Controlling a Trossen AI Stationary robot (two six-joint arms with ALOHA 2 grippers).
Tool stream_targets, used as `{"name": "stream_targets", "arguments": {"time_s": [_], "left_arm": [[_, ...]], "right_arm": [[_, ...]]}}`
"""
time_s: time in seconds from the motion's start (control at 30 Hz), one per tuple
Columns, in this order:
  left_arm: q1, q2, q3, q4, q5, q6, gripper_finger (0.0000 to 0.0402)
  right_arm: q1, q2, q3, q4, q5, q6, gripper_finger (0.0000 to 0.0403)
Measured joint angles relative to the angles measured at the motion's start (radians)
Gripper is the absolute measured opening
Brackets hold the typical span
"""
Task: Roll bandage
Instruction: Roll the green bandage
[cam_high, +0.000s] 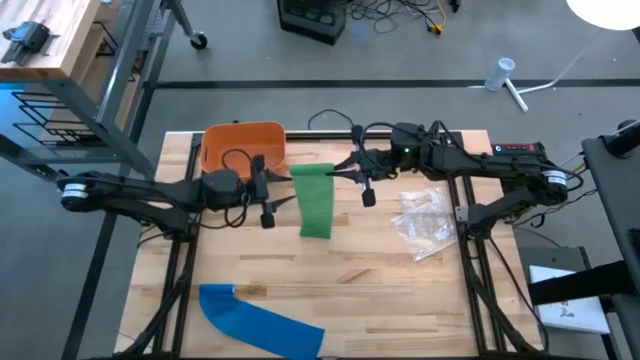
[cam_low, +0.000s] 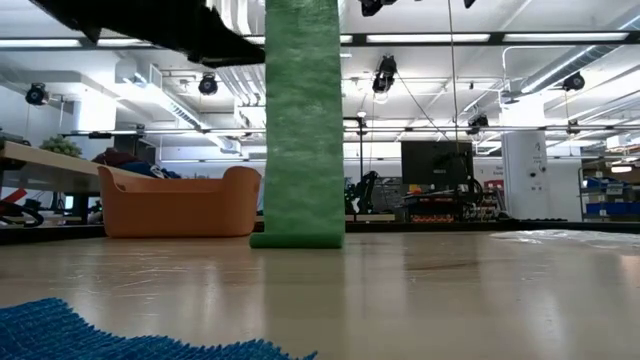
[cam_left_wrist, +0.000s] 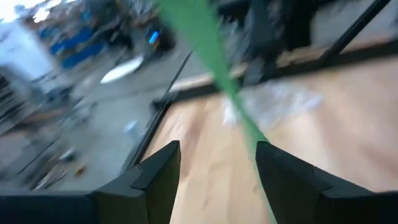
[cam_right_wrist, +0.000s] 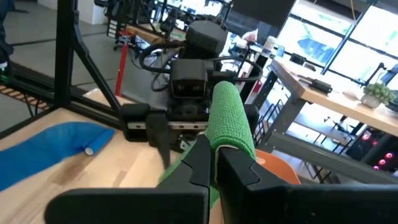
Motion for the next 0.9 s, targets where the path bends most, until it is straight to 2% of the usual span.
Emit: {"name": "stream_targets", "arguments": {"time_s": [0.07, 0.13, 0.33, 0.43, 0.67, 0.77, 0.9], "left_arm": [[0.001, -0.008, 0.034, -0.115, -0.082, -0.002, 0.0206], [0.002, -0.009, 0.051, -0.164, -0.085, -0.035, 0.0205], [0.000, 0.042, 0.039, 0.012, 0.045, -0.057, 0.0187], [0.000, 0.079, 0.034, 0.028, 0.046, -0.055, 0.0176], [0.002, 0.087, 0.033, -0.031, -0.163, -0.019, 0.0151], [0.001, 0.073, 0.031, -0.010, -0.151, -0.055, 0.0144], [0.001, 0.082, 0.028, 0.046, -0.063, -0.095, 0.0139]], "right_arm": [[-0.001, -0.005, 0.000, -0.024, 0.026, 0.000, 0.0003], [-0.001, -0.006, 0.000, -0.043, 0.058, 0.000, 0.0003], [0.000, 0.012, -0.001, -0.035, 0.071, 0.002, 0.0003], [0.000, 0.014, -0.001, -0.034, 0.068, 0.033, 0.0003], [0.021, 0.000, -0.001, -0.060, 0.064, 0.059, 0.0003], [0.027, -0.011, -0.001, -0.062, 0.065, 0.042, 0.0003], [0.029, -0.011, -0.001, -0.037, 0.065, 0.027, 0.0003]]}}
